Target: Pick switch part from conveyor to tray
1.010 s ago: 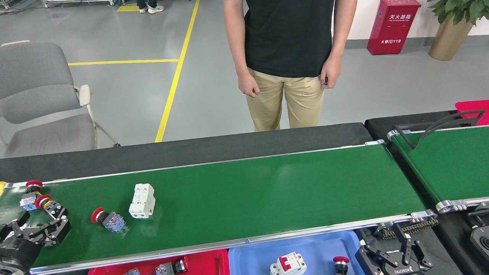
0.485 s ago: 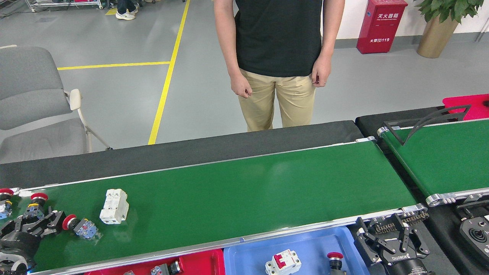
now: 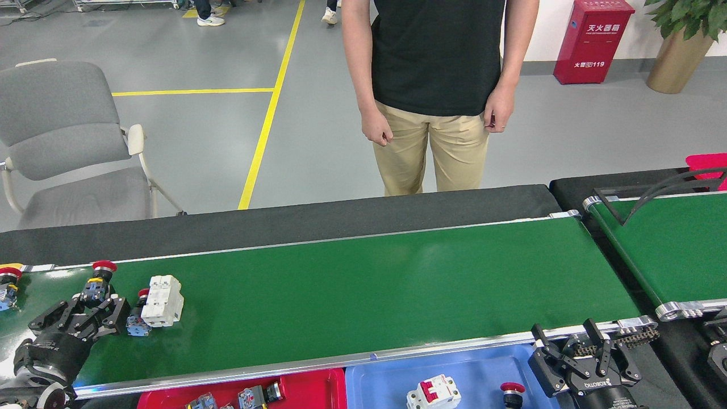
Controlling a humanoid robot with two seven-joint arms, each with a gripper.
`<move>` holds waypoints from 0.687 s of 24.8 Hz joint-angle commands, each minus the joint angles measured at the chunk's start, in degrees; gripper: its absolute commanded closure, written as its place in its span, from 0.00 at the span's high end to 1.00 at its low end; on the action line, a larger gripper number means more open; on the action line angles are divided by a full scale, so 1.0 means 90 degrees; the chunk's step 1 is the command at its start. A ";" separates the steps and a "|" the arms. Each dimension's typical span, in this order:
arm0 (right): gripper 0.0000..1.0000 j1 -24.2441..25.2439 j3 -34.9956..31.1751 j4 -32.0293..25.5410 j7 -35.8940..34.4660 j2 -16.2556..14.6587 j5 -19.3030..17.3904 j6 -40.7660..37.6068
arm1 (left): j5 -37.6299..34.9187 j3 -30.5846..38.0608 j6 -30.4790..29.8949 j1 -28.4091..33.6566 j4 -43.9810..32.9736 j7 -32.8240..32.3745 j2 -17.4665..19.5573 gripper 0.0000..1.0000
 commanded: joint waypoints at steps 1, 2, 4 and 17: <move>0.98 0.0012 -0.0042 -0.0074 -0.0054 0.0004 -0.0009 -0.0004 | 0.0002 0.0035 -0.0652 0.0436 -0.0670 -0.0016 -0.0202 0.07; 0.98 0.0042 -0.0042 -0.0074 -0.0064 0.0004 -0.0009 -0.0004 | -0.0008 0.0044 -0.0915 0.0759 -0.1002 -0.0025 -0.0319 0.08; 0.98 0.0051 -0.0110 -0.0064 -0.0064 0.0004 -0.0018 -0.0004 | -0.0008 0.0054 -0.1510 0.1490 -0.1734 -0.0035 -0.0572 0.10; 0.98 0.0110 -0.0168 -0.0103 -0.0064 0.0190 -0.0018 -0.0004 | -0.0272 -0.0210 -0.2087 0.2468 -0.2604 -0.0006 -0.1588 1.00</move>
